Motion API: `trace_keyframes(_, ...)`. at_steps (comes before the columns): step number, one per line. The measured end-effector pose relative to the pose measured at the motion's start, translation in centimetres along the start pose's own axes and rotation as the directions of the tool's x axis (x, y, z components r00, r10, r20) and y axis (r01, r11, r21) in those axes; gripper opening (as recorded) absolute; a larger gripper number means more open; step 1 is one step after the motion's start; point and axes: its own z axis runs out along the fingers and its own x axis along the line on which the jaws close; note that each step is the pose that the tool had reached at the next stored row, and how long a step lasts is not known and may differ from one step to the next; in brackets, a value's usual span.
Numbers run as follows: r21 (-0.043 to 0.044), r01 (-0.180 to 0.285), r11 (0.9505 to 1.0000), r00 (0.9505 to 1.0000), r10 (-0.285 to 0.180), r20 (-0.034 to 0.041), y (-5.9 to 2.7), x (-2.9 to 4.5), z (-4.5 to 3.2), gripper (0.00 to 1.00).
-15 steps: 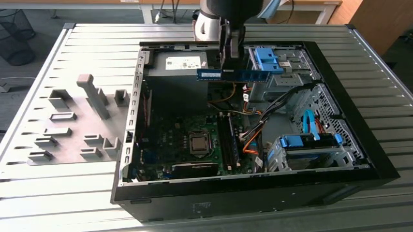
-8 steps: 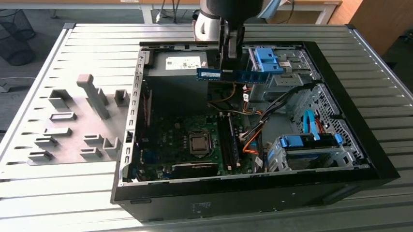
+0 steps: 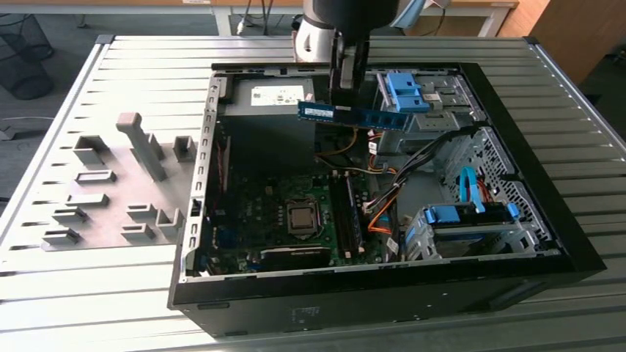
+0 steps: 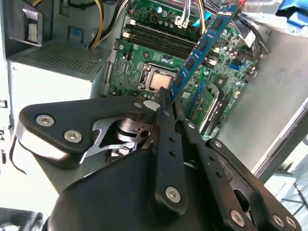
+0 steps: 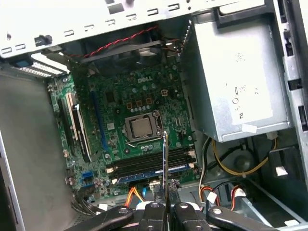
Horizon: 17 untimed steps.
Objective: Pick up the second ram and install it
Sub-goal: 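Insert the second ram into the second slot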
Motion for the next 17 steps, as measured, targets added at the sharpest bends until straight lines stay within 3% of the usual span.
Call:
trace_keyframes(5,-0.002,-0.062,0.9981,0.9981,0.062,-0.0023,0.0,0.0,0.04,0.14)
trace_keyframes(9,-0.0038,-0.123,0.9924,0.9924,0.123,-0.0047,0.0,-0.01,0.09,0.14)
trace_keyframes(13,-0.0055,-0.188,0.9821,0.9821,0.188,-0.0073,0.0,-0.01,0.15,0.14)
trace_keyframes(17,-0.007,-0.253,0.9675,0.9674,0.253,-0.0103,0.0,-0.01,0.2,0.14)
